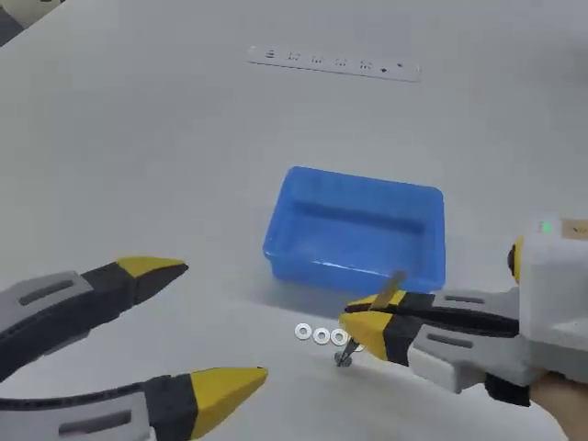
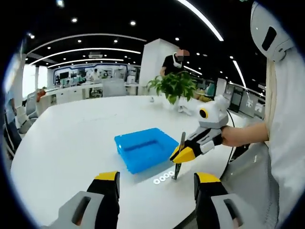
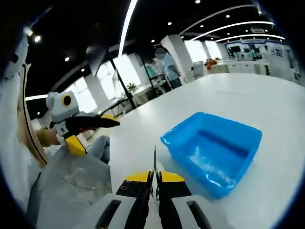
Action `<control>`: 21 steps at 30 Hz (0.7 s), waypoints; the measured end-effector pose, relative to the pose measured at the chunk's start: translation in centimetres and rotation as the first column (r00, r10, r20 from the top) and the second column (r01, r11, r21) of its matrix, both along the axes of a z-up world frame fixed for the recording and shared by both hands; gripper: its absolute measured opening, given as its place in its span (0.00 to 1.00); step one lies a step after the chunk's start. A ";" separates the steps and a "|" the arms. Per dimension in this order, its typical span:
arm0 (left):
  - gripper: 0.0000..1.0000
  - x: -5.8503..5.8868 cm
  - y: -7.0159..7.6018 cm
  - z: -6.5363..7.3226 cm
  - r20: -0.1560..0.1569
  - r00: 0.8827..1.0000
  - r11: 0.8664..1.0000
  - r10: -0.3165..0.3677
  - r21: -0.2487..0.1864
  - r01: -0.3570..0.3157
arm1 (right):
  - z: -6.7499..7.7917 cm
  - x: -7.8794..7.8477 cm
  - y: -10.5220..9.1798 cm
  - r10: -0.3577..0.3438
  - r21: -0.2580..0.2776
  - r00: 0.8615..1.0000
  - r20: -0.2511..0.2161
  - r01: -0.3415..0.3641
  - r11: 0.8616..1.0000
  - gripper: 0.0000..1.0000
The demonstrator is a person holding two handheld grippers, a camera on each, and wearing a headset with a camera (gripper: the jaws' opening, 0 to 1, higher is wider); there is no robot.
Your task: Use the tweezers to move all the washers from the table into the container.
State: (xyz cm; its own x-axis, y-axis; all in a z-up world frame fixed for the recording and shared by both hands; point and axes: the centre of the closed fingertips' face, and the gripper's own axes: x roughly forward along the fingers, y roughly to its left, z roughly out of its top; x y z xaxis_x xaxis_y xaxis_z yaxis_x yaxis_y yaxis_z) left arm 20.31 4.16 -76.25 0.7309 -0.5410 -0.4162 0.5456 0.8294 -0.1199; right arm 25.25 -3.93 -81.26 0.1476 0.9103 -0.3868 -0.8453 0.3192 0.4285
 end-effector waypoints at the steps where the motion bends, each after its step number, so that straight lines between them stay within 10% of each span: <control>1: 0.67 0.1 0.0 0.1 0.012 1.000 1.000 0.014 -0.012 -0.014 | 0.3 0.2 -0.2 -0.023 0.021 0.999 -0.030 0.023 1.000 0.02; 9: 0.84 1.7 2.2 1.3 0.091 0.979 0.979 0.181 -0.107 -0.172 | 2.7 1.3 -1.5 -0.086 0.112 0.986 -0.144 0.102 0.988 0.02; 21: 0.93 2.0 2.9 1.9 0.159 0.965 0.976 0.209 -0.093 -0.197 | 6.0 5.3 -3.2 -0.137 0.099 0.986 -0.092 0.146 0.984 0.02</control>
